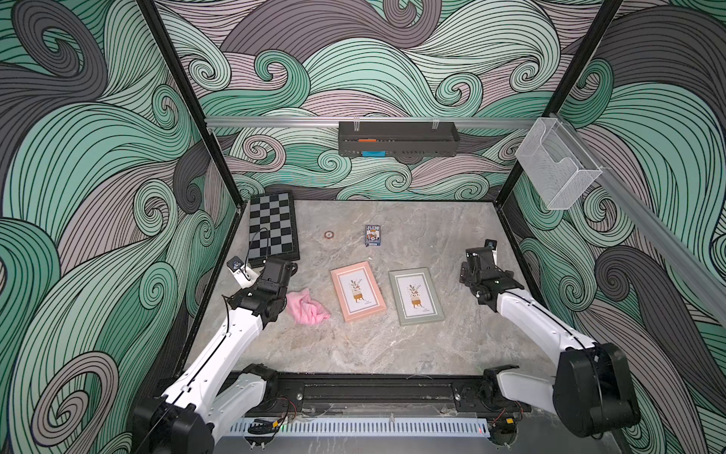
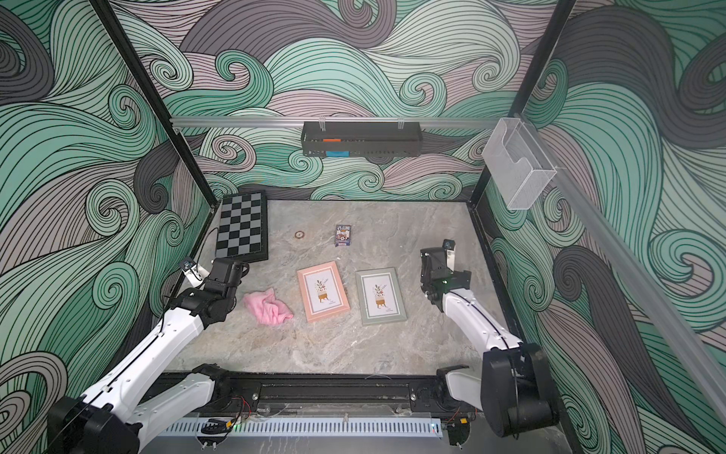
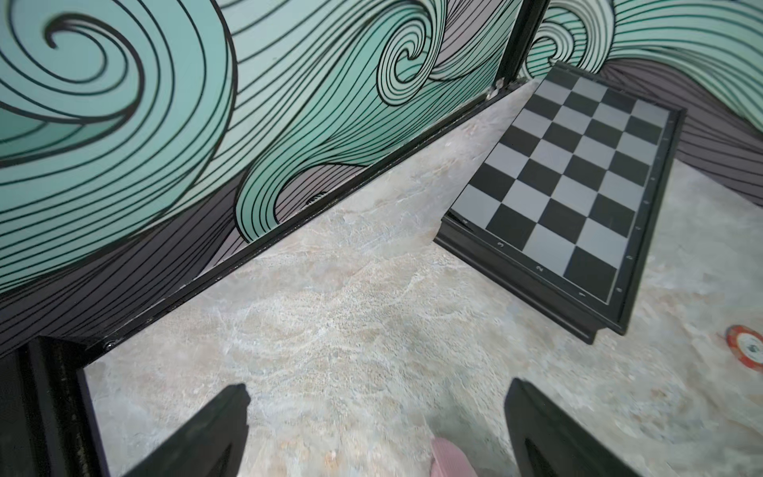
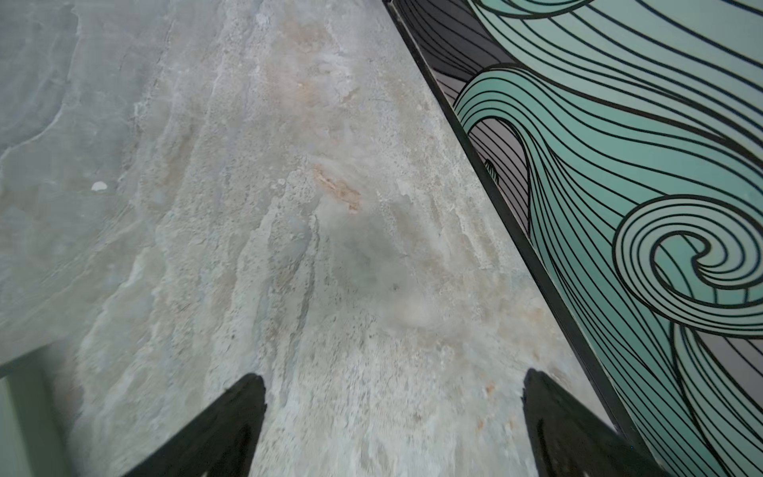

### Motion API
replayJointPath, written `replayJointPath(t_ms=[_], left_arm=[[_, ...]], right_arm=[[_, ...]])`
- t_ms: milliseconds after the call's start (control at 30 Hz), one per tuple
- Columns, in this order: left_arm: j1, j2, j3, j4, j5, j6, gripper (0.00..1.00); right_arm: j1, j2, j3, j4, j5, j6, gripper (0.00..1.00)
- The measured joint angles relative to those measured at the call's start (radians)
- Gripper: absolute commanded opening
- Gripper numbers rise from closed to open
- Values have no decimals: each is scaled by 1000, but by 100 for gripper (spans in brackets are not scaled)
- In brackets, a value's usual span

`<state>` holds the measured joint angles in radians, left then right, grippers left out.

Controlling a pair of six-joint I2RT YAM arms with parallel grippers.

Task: Wipe the picture frame with a cloth
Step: Reset both arms

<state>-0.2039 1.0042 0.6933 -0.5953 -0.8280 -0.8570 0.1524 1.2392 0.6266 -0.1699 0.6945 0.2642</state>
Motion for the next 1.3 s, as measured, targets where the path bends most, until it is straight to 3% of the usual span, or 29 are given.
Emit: replayJointPath(t_ms=[233,433,600,733,900,1300], left_arm=[[186,76,-141,347,103,161,99],[198,190,-150,539,104,329,99],[196,329,-200,817,195,499,99],[196,409,-261,1072,300,633,99],[195,523,-286,1259,466,760,99],[210,531,-262,1276,575,787,98]], right_arm=[[-6,190,-80,417,-58,-132,99],[-13,263,-216,816,-214,-246,99],[-31,317,-283,1058,-357,-299,99],[-31,329,-293,1113,-401,-318,99],[-32,329,-292,1160,-428,-330,99],[-47,329,-286,1170,-469,-332,99]])
